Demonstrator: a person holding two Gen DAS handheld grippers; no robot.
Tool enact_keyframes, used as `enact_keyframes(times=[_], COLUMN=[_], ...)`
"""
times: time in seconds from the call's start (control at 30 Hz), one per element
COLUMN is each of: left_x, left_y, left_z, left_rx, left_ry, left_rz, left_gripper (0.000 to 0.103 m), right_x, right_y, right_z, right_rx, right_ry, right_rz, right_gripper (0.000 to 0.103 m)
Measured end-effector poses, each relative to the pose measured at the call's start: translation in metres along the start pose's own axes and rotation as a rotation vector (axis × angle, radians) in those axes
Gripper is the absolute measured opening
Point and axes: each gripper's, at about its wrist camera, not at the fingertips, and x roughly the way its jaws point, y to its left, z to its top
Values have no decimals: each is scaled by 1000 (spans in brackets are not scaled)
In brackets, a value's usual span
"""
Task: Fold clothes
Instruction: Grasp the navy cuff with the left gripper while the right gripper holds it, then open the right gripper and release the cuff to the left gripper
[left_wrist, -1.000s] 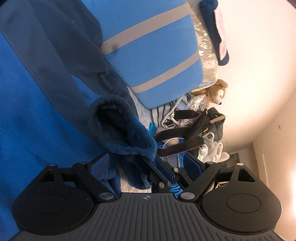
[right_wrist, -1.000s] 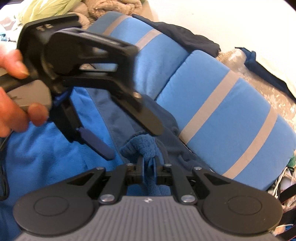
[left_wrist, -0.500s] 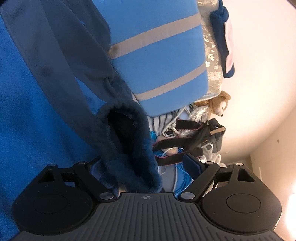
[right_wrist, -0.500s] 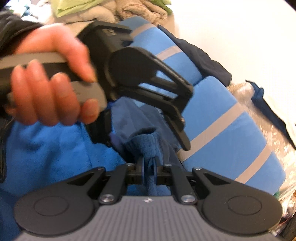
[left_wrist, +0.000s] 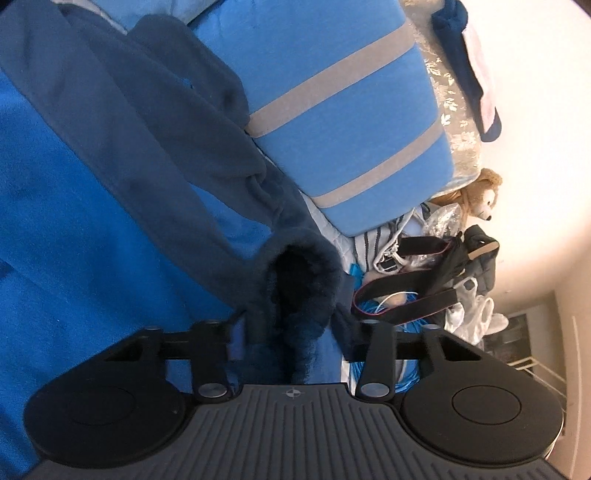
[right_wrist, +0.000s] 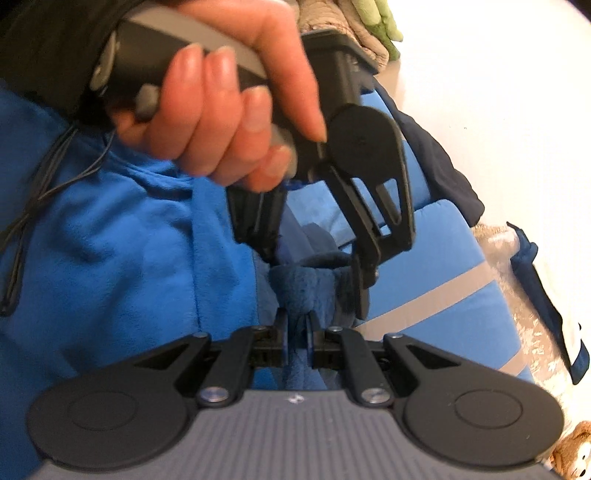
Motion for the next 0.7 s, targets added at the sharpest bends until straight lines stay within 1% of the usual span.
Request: enact_keyframes(times=[0.07,0.1,0.23,0.27,0.3,0.4,0.47,0.5,0.57,0.6,0.63,0.67,0.7], left_x=[-3,-5,-10,-11,-12,-13,-13,-14,-14,-14,-14,-14,-15], left_y=[0,0,-5,-7,-8,-13,-15,-17,-19,-20,-22,-23,-25], left_z=[0,0,-1,-2,-2,-3,-3,-3,-3,-3,-3,-3,-2], left_rx=[3,1,13,17,20,27,36,41,46,48,50,52,53], left_ry=[-3,-6,-25,-29,-30,-31,-29,-29,-27,-26,-25,-26,-26], left_rz=[8,2,-14,-17,-22,-33,-37,-39,-46,-49,-52,-57,-65], left_gripper=[24,22,20,20,19,19,19,19,19,19,19,19,19], right_x=[-1,-2,-6,-7,-7,-6,-3,-2,1,2,4,5,7], right_y=[4,5,4,3,2,-1,-4,-5,-7,-8,-9,-9,-10], right_z=[-1,-1,0,0,0,-1,-3,-4,-6,-7,-8,-9,-10], right_rx=[3,5,25,32,38,55,64,71,89,98,106,113,118], right_ry=[-5,-7,-17,-19,-20,-19,-10,-6,1,5,10,15,22], right_rz=[0,0,-13,-19,-28,-58,-71,-78,-93,-98,-104,-109,-112], right_gripper=[10,10,12,18,29,37,49,52,61,64,70,74,75])
